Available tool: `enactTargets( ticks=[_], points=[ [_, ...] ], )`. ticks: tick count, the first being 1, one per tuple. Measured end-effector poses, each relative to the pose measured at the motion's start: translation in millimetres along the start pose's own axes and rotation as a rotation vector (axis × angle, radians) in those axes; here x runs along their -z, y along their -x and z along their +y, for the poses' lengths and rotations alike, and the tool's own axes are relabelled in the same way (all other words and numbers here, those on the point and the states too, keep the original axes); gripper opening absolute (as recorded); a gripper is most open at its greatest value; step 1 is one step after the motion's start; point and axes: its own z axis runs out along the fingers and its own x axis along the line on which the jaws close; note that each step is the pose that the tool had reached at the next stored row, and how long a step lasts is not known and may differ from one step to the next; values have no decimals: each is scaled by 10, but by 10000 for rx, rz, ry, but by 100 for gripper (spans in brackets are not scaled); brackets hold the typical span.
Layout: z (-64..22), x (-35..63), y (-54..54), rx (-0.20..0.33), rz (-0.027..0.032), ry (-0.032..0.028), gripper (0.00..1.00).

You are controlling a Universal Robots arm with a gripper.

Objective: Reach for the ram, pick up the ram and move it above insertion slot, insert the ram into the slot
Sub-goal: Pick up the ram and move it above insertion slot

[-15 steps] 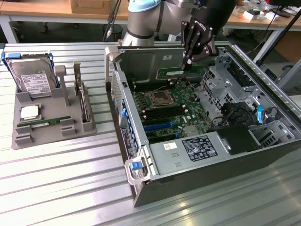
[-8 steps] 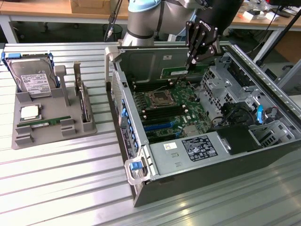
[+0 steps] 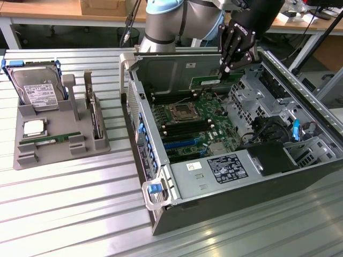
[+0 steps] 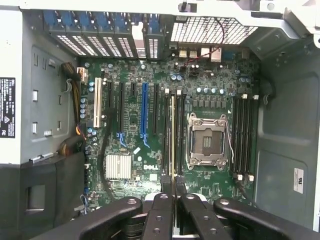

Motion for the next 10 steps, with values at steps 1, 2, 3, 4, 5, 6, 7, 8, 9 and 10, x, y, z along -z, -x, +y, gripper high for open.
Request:
enactTargets(
  ticks=[1, 2, 3, 4, 5, 6, 7, 8, 9, 10],
  points=[
    [-9, 0, 0, 0, 0, 0, 12],
    [-22, 1, -1, 0, 0, 0, 12],
    [-43, 2, -2, 0, 1, 0, 12],
    [-66, 3, -2, 0, 1, 0, 12],
    [-87, 4, -3, 0, 1, -1, 12],
    [-98, 5, -4, 0, 2, 0, 12],
    [-108, 5, -4, 0, 2, 0, 12],
    [-132, 6, -5, 0, 3, -1, 12],
    [-153, 7, -6, 0, 3, 0, 12],
    [-173, 8, -6, 0, 3, 0, 12]
  ],
)
